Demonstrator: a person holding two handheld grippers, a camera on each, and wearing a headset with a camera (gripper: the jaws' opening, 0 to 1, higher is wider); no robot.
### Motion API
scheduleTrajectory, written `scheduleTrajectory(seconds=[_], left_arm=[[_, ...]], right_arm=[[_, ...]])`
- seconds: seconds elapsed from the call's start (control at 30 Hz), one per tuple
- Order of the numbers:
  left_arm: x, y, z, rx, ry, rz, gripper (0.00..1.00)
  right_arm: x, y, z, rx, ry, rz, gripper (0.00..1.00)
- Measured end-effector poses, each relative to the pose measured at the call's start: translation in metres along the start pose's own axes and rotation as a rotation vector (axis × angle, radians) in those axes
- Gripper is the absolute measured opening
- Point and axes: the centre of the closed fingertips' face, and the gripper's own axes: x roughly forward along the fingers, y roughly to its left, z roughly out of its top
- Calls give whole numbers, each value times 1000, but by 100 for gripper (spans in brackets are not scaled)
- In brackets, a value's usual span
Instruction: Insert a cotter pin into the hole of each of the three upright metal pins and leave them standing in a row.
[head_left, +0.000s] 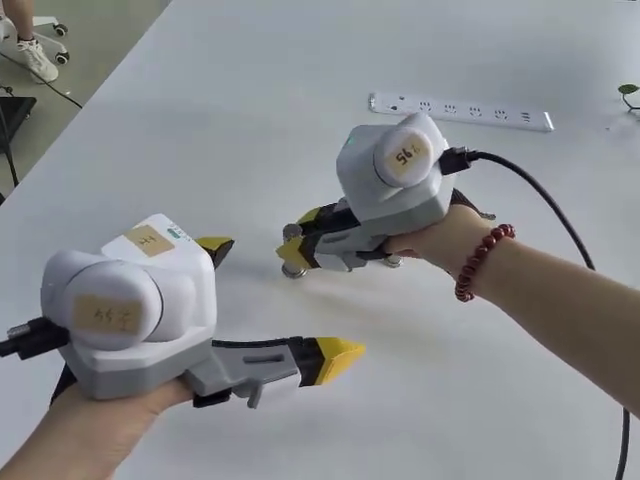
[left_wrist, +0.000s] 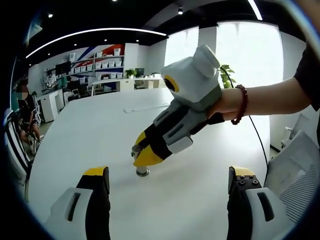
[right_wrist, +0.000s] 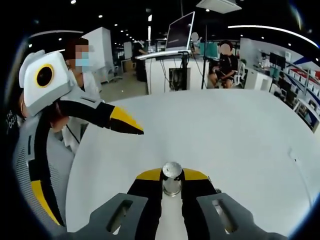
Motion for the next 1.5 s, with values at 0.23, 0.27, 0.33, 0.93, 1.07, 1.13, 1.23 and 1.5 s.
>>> scheduleTrajectory(seconds=[0.23,0.27,0.33,0.93,1.07,1.13,1.23,1.5], left_arm=[[1,-2,-1,8,1,-1,99],[1,-2,0,9,-1,-1,99],[1,-2,0,10,-1,-1,99],[4,-12,1,29,-4,-38,97],[4,-14,1,33,-1,-41,96],[4,-14,1,34,-2,-42,96],[4,-15,3,39,-9,-43,96],[4,-17,3,41,-8,-51,95]], right_arm=[[-16,4,-13,14,3,-12,8],[-18,5,-15,15,4,-16,8],[-22,6,-18,19,4,-25,8],[-60,9,-43,63,-7,-82,8],[-67,8,-49,77,-12,-100,8],[-70,8,-51,86,-15,-109,8],[-75,7,-54,88,-18,-118,8],[-85,4,-66,86,-13,-129,8]])
